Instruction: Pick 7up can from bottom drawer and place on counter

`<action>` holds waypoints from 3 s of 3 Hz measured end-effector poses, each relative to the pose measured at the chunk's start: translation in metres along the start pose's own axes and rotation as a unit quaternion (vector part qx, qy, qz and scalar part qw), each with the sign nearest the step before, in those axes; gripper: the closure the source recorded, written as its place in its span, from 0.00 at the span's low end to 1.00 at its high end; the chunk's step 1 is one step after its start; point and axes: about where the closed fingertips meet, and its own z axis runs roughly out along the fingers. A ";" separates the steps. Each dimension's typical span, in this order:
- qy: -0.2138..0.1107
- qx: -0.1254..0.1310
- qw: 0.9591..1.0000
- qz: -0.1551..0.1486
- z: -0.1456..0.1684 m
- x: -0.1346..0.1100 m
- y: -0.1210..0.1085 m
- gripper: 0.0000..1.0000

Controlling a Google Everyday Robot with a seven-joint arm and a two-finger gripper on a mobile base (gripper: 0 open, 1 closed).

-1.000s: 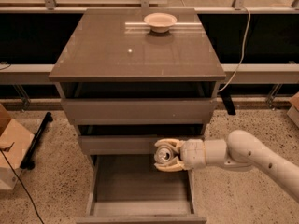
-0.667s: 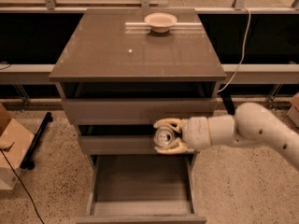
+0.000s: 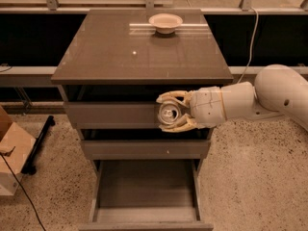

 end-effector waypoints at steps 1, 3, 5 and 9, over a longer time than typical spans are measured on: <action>0.000 0.000 1.000 0.000 0.000 0.000 0.000 1.00; 0.014 -0.012 0.999 -0.038 0.002 -0.015 -0.035 1.00; 0.023 0.040 0.994 -0.100 -0.009 -0.031 -0.133 1.00; 0.129 0.074 0.976 -0.157 0.040 0.034 -0.229 1.00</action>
Offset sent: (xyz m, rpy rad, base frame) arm 0.0120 0.0054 0.0185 -0.0805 -0.0422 0.0123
